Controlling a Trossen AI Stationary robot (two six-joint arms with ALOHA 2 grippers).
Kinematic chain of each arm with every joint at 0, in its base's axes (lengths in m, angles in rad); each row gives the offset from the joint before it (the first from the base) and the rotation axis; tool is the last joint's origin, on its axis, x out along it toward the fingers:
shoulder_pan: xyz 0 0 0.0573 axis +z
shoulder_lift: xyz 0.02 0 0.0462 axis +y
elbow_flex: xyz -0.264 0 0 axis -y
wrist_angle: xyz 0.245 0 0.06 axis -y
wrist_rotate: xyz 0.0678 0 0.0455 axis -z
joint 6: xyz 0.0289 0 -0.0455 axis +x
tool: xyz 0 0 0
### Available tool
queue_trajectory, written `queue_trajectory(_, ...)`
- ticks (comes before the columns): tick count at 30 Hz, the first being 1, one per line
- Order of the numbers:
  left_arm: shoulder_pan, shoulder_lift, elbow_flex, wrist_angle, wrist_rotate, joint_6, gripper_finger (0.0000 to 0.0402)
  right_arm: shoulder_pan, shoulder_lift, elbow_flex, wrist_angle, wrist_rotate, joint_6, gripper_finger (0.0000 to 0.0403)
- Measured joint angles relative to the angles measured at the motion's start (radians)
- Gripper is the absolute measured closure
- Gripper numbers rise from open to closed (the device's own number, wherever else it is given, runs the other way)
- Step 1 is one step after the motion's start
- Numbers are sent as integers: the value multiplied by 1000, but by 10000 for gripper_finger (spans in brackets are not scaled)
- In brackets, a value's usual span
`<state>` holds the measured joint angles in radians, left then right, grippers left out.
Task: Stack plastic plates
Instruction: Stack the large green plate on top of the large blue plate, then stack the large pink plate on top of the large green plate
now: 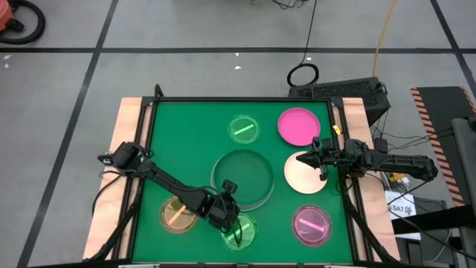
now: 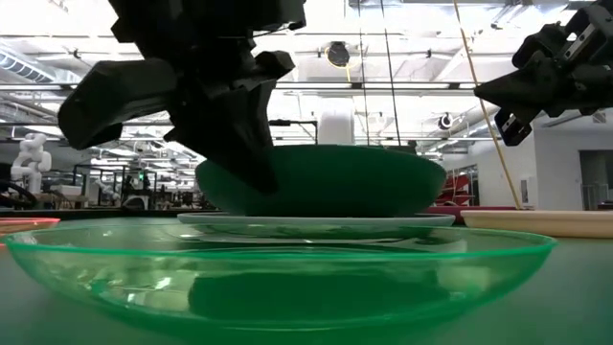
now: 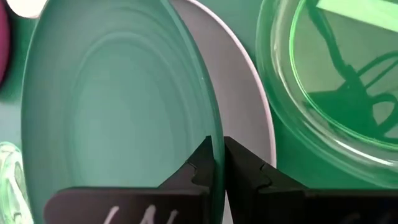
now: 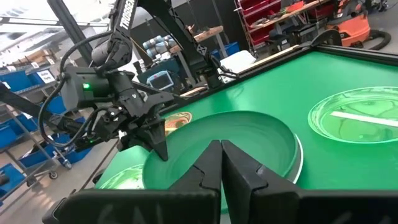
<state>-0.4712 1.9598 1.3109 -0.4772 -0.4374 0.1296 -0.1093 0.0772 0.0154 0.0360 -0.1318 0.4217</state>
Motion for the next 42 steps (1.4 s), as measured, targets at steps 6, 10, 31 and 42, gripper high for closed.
queue_trajectory(6, 1, 0, 0, 9, -4, -12, 376, 0, 0, 0, -1, 0, 0, 403)
queue_trajectory(10, 1, 0, 0, 10, -5, -23, 373, 0, 0, 0, -1, 0, 0, 403)
queue_trajectory(31, 24, -10, 104, -163, 83, -256, 247, 8, 6, 0, 27, -138, 10, 398)
queue_trajectory(42, 52, -10, 228, -337, 30, -146, 247, 20, 93, 150, -95, 57, -161, 378)
